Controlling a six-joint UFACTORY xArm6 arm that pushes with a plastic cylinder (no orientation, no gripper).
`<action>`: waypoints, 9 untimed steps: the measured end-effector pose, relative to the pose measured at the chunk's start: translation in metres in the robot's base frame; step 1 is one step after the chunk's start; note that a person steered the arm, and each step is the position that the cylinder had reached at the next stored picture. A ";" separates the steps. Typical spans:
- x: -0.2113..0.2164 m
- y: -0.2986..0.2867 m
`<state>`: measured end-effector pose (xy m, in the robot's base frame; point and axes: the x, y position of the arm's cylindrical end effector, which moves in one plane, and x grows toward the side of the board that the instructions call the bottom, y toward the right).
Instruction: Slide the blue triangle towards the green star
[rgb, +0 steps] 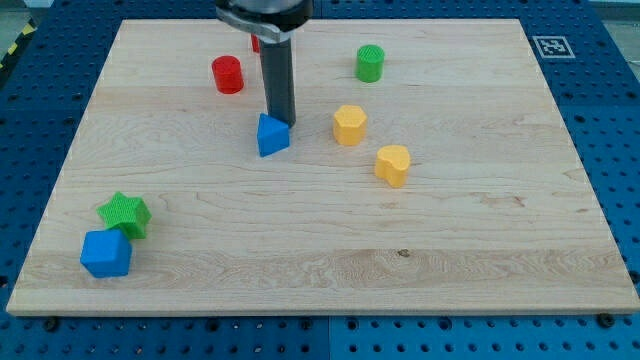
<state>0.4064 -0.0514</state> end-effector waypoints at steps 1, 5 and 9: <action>0.022 0.000; 0.049 -0.017; 0.093 -0.064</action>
